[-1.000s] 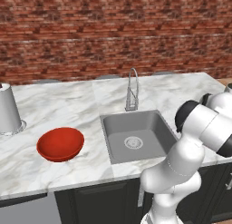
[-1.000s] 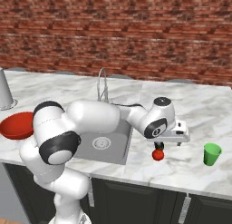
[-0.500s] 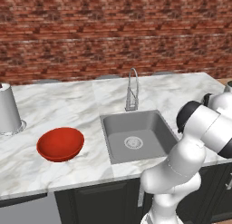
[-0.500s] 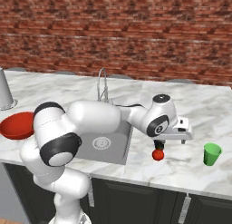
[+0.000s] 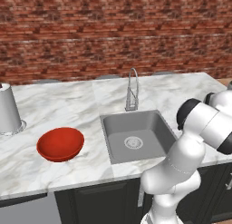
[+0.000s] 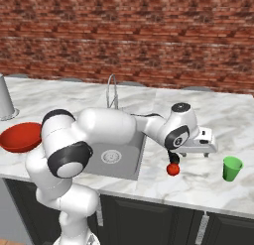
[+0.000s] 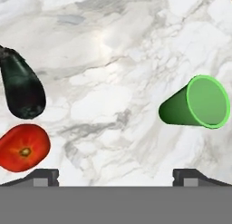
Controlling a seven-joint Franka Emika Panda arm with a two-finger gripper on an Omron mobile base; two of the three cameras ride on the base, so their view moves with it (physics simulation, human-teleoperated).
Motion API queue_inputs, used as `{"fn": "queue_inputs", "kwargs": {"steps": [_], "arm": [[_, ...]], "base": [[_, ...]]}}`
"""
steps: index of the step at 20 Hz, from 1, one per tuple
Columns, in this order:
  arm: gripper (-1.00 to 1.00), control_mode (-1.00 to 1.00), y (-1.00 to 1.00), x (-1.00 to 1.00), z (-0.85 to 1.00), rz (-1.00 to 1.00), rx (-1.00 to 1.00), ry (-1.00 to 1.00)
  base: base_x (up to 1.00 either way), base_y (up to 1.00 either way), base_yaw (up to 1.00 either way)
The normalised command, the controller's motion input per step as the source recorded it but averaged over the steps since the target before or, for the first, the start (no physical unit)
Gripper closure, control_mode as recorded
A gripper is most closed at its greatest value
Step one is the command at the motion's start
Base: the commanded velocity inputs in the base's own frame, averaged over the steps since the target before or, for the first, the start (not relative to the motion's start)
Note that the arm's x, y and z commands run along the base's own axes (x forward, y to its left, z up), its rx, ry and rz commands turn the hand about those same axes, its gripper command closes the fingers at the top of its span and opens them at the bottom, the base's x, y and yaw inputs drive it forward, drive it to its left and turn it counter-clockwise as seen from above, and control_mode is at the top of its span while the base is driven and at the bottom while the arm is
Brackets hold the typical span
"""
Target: Remove the tomato and eggplant from the sink. Then move the bowl and cup from the counter to the sink for washing.
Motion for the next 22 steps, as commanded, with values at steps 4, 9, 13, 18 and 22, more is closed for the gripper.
{"fn": "queue_inputs", "kwargs": {"steps": [4,9,13,18,22], "arm": [[-1.00,-1.00,-0.24,0.00,0.07,0.00,-0.01,0.00],[-1.00,-1.00,-0.27,0.00,0.05,0.00,0.00,0.00],[-1.00,-1.00,-0.26,0.00,0.04,0.00,0.00,0.00],[-1.00,-1.00,-0.18,0.00,0.00,0.00,0.00,0.00],[-1.00,-1.00,-0.22,0.00,0.00,0.00,0.00,-0.01]], "base": [[0.00,0.00,0.00],[0.00,0.00,0.00],[0.00,0.00,0.00],[0.00,0.00,0.00],[0.00,0.00,0.00]]}}
